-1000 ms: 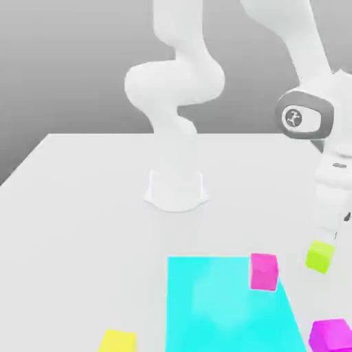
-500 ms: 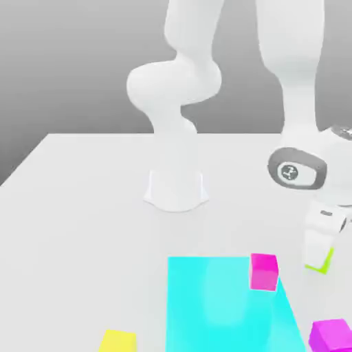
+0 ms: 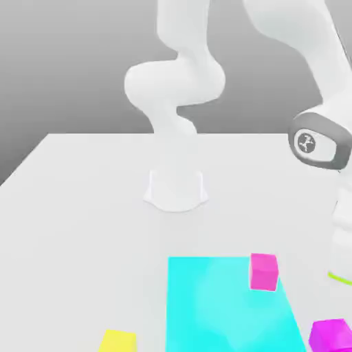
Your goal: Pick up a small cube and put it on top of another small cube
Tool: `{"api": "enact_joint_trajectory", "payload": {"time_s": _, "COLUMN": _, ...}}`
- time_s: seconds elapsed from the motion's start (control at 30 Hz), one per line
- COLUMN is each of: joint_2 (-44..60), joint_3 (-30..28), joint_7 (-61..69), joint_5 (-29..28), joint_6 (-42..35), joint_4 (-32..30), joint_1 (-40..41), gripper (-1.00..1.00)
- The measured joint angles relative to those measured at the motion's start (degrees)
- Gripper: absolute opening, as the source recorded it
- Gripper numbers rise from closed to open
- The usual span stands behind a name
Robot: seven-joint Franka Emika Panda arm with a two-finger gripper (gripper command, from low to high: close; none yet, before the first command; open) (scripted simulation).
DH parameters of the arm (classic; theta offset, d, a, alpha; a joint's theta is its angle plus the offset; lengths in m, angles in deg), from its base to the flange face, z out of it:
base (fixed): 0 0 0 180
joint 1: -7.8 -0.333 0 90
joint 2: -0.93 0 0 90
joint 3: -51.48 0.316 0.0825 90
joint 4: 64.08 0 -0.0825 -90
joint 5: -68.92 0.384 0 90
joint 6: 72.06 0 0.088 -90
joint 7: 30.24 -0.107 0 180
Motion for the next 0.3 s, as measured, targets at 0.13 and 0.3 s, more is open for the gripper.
{"api": "enact_joint_trajectory", "payload": {"time_s": 0.13, "joint_2": 5.2, "joint_3": -1.8, "joint_7": 3.3, "joint_5": -1.0, "joint_6": 0.2, "joint_4": 4.9, "joint_1": 1.8, "gripper": -1.00}}
{"api": "enact_joint_trajectory", "payload": {"time_s": 0.3, "joint_2": 8.8, "joint_3": -3.0, "joint_7": 2.8, "joint_5": -2.0, "joint_6": 3.2, "joint_4": 5.5, "joint_1": 1.0, "gripper": 1.00}}
